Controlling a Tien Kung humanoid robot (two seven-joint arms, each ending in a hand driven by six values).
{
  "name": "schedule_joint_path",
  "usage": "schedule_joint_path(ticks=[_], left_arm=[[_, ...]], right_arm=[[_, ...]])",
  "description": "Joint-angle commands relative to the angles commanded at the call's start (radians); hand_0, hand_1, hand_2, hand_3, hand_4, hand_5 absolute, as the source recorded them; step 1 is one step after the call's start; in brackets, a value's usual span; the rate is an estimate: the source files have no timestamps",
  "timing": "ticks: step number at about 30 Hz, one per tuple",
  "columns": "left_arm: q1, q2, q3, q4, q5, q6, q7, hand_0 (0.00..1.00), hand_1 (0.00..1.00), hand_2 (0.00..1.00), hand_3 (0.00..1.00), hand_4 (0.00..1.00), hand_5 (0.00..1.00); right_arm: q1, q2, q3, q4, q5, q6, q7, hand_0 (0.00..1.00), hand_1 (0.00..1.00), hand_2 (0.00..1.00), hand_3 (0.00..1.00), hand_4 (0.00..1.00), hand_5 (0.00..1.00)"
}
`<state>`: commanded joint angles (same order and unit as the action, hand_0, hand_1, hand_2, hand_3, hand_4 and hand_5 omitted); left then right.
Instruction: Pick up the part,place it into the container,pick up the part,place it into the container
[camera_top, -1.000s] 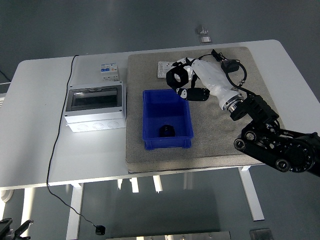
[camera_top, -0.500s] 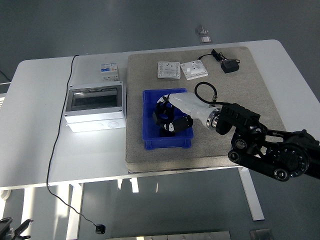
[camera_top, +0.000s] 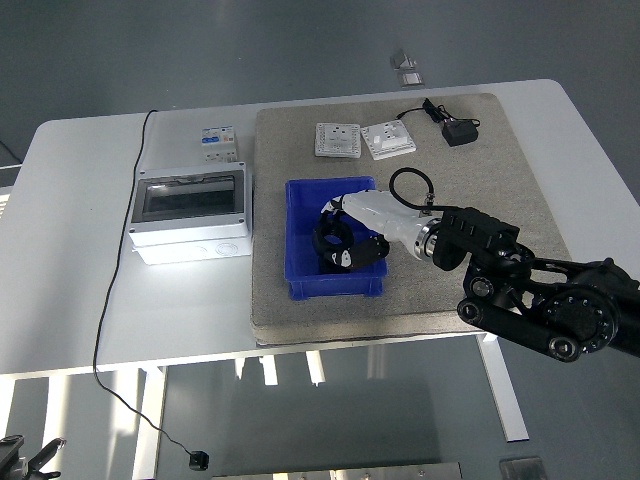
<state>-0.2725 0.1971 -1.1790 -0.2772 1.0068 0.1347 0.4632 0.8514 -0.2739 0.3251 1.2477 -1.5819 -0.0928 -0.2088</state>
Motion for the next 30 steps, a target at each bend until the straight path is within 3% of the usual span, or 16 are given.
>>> schedule_joint_path(ticks=[1,6,7,12,13,18,19,24,25,30], left_arm=[[0.0,0.0,0.0,0.0,0.0,0.0,0.0,0.669,0.677,0.691,0.769,0.788,0.784],[0.0,0.0,0.0,0.0,0.001,0.0,0.0,0.669,0.677,0.691,0.769,0.788,0.784],[0.0,0.0,0.0,0.0,0.001,0.0,0.0,0.669,0.677,0.691,0.769,0.788,0.784],[0.0,0.0,0.0,0.0,0.001,0.0,0.0,0.669,0.677,0.691,0.769,0.788,0.784],[0.0,0.0,0.0,0.0,0.001,0.0,0.0,0.669,0.677,0.691,0.769,0.789,0.785],[0.001,0.0,0.002,0.0,-0.001,0.0,0.0,0.669,0.677,0.691,0.769,0.789,0.785],[0.001,0.0,0.002,0.0,-0.001,0.001,0.0,0.669,0.677,0.691,0.769,0.789,0.785],[0.002,-0.002,0.007,0.0,-0.006,0.002,-0.002,0.669,0.677,0.691,0.769,0.789,0.785],[0.002,-0.003,0.008,0.0,-0.008,0.003,-0.002,0.669,0.677,0.691,0.769,0.79,0.785],[0.007,-0.006,0.016,0.001,-0.025,0.007,-0.008,0.669,0.677,0.691,0.769,0.79,0.785]], right_arm=[[0.0,0.0,0.0,-0.001,0.002,-0.001,-0.001,0.96,0.822,0.82,0.86,0.526,0.492],[-0.003,0.0,0.002,-0.007,0.01,-0.005,-0.005,0.96,0.822,0.82,0.86,0.526,0.492],[-0.003,0.0,0.002,-0.008,0.012,-0.006,-0.006,0.986,0.844,0.831,0.881,0.592,0.565],[-0.009,-0.001,0.007,-0.011,0.027,-0.035,0.011,0.986,0.844,0.831,0.881,0.592,0.565],[-0.012,-0.002,0.011,-0.01,0.035,-0.053,0.024,0.976,0.845,0.833,0.866,0.637,0.553],[-0.056,-0.016,0.075,0.007,0.104,-0.167,0.116,0.976,0.845,0.833,0.866,0.637,0.553],[-0.071,-0.022,0.095,0.012,0.126,-0.193,0.137,0.918,0.786,0.782,0.774,0.626,0.519],[-0.176,-0.071,0.206,0.046,0.252,-0.33,0.253,0.918,0.786,0.782,0.774,0.626,0.519],[-0.2,-0.082,0.23,0.052,0.282,-0.353,0.276,0.831,0.729,0.737,0.707,0.616,0.498],[-0.333,-0.131,0.349,0.054,0.444,-0.438,0.391,0.831,0.729,0.737,0.707,0.616,0.498]])
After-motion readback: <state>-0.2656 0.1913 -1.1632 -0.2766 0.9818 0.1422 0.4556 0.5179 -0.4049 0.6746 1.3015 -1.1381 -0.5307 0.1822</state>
